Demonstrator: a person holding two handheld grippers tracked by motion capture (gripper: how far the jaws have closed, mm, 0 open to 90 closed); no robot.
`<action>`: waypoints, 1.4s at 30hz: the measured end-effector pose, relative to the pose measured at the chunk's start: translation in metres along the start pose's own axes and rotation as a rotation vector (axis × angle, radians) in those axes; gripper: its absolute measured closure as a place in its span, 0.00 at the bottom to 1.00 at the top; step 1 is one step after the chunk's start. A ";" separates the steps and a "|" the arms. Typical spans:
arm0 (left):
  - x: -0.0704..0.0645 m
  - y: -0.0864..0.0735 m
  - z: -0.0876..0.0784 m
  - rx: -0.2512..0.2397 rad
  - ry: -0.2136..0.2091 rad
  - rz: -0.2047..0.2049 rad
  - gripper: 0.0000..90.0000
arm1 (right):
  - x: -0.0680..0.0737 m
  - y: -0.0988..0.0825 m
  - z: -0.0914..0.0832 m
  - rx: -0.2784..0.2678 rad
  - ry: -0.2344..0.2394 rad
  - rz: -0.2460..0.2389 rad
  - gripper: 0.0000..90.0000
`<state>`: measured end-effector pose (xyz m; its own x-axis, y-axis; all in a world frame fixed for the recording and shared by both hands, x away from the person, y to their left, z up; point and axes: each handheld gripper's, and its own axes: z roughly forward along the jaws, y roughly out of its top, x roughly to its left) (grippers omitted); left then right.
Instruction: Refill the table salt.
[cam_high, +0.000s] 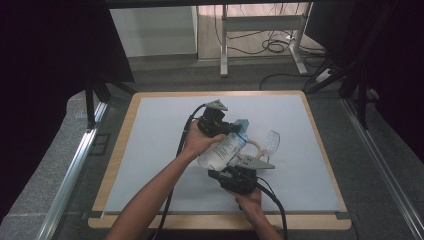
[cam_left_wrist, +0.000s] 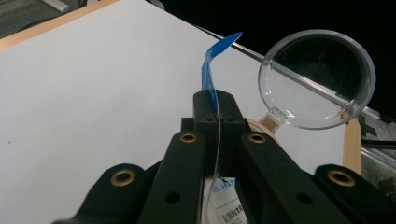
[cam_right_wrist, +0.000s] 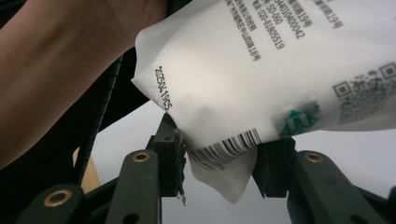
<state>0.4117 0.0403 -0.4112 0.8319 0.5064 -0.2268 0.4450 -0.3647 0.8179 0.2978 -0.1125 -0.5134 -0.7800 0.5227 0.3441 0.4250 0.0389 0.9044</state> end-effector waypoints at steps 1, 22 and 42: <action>0.000 0.001 0.001 0.004 -0.001 0.004 1.00 | 0.000 0.000 0.000 -0.002 -0.003 0.000 0.67; -0.001 0.007 0.008 0.040 -0.009 0.016 1.00 | 0.009 -0.003 0.007 -0.054 -0.079 0.038 0.67; 0.005 0.007 0.003 0.044 -0.070 0.028 1.00 | 0.002 -0.005 0.002 -0.061 -0.022 0.043 0.69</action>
<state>0.4198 0.0381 -0.4084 0.8646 0.4403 -0.2423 0.4345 -0.4127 0.8005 0.2948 -0.1102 -0.5173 -0.7512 0.5414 0.3777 0.4285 -0.0354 0.9029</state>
